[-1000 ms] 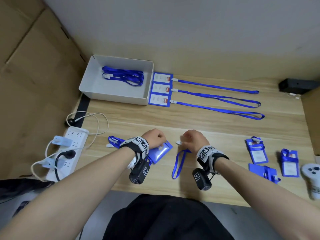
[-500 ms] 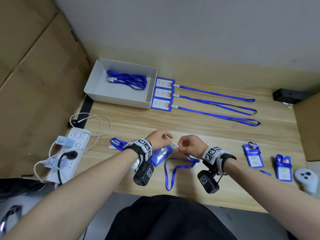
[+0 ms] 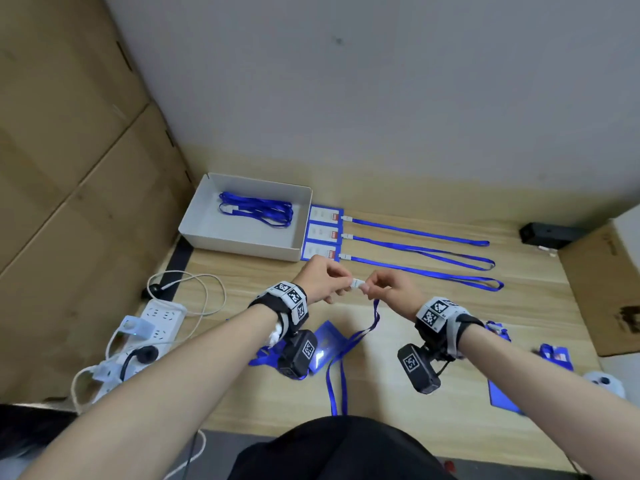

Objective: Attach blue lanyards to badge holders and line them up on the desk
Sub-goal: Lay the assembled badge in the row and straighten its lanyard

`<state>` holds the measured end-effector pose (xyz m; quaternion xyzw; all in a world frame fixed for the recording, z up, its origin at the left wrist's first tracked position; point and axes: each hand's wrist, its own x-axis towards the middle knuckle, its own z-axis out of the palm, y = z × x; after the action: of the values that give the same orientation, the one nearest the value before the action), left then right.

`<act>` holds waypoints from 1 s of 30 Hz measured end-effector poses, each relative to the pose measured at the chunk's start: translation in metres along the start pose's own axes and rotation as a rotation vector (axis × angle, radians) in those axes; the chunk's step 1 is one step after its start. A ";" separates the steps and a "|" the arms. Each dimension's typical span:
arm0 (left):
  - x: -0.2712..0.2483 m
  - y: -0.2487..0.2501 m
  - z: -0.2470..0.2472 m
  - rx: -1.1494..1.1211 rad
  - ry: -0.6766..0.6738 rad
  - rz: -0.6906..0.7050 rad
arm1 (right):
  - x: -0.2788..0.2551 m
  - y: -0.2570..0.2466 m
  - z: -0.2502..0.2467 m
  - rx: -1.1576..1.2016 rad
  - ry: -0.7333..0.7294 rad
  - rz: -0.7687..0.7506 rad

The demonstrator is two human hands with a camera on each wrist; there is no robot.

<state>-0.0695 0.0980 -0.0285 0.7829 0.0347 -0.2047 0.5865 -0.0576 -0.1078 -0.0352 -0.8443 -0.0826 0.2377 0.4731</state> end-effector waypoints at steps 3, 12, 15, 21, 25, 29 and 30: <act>0.001 0.010 -0.005 0.050 0.019 0.004 | 0.000 -0.010 -0.002 -0.007 0.009 -0.016; 0.001 0.028 0.000 0.273 0.025 -0.005 | -0.004 -0.025 -0.005 -0.199 0.072 -0.171; 0.001 0.034 0.008 0.294 0.060 -0.016 | -0.002 -0.022 -0.006 -0.237 0.094 -0.193; 0.000 0.027 0.006 0.072 0.070 -0.075 | -0.006 -0.011 -0.019 -0.137 0.135 -0.045; -0.006 0.012 0.011 -0.026 0.007 -0.102 | -0.014 0.005 -0.014 -0.051 0.070 0.018; -0.010 -0.019 0.025 -0.028 -0.009 -0.133 | -0.021 0.021 0.007 -0.004 -0.026 0.085; -0.011 -0.031 0.030 -0.022 0.009 -0.151 | -0.021 0.029 0.013 0.002 -0.029 0.096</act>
<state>-0.0968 0.0819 -0.0590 0.7725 0.0986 -0.2443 0.5777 -0.0852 -0.1210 -0.0582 -0.8433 -0.0488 0.2726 0.4607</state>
